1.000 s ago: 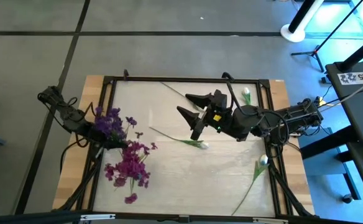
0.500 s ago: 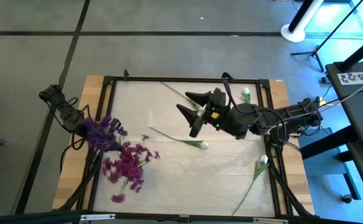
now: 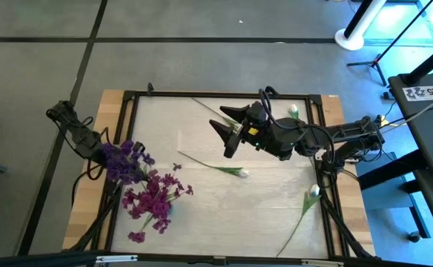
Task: Sort flowers into vase by color
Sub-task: Put the dark purple flowers into the blue vase
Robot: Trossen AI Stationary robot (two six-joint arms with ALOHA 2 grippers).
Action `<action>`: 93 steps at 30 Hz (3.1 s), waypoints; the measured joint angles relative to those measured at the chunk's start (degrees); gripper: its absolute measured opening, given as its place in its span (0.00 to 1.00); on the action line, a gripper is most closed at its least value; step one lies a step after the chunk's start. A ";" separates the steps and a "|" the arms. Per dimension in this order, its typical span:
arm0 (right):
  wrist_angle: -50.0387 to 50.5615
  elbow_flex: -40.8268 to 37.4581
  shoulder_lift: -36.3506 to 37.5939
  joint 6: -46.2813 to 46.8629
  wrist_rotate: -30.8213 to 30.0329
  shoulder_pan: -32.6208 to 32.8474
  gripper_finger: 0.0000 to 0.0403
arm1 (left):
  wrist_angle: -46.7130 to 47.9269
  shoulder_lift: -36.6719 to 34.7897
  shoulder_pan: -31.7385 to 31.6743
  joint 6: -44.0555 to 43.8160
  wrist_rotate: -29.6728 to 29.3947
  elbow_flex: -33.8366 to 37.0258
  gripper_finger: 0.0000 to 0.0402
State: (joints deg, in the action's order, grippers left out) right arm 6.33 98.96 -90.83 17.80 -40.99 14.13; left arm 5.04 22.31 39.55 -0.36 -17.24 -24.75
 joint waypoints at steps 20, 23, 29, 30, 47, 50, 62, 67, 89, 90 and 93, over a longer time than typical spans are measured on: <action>1.26 0.00 0.00 -1.52 2.18 -2.26 0.71 | -1.36 6.51 0.00 8.05 0.48 -3.49 0.00; 1.25 0.00 0.00 -1.55 2.58 -2.59 0.71 | -0.42 6.51 0.00 8.50 0.18 -4.57 0.00; 1.24 0.00 0.00 -1.59 3.27 -2.58 0.71 | 0.24 6.51 0.00 7.11 -0.15 -5.01 0.00; 1.25 0.00 0.00 -1.58 3.29 -2.58 0.71 | 0.38 6.48 0.00 6.79 -0.18 -5.01 0.00; 1.74 0.00 0.00 -1.79 3.56 -2.56 0.71 | -1.21 9.34 0.00 4.66 -0.74 -5.21 0.00; 1.66 0.00 0.00 -1.79 3.56 -2.56 0.71 | -1.80 10.15 0.00 5.51 -0.84 -5.20 0.00; 1.62 0.00 0.00 -1.91 4.20 -3.76 0.71 | -6.21 14.46 0.00 11.28 -1.46 -5.18 0.00; 1.54 0.00 0.00 -2.25 5.14 -4.87 0.71 | -8.14 14.75 0.00 11.53 -1.24 -5.09 0.00; 14.90 0.00 -0.07 -8.13 13.53 -4.14 0.71 | -4.46 20.05 -0.04 9.58 -2.39 -10.88 0.00; 18.51 0.00 -0.10 -8.20 14.12 -3.49 0.71 | -4.36 20.05 -0.04 8.71 -2.42 -10.88 0.00; 29.58 -0.02 -0.79 -4.61 16.37 -1.32 0.71 | -4.31 20.04 -0.04 7.07 -2.67 -10.88 0.00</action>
State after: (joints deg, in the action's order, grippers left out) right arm 35.90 98.94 -91.62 13.19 -24.62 12.81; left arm 0.73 42.35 39.51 6.71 -19.90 -35.64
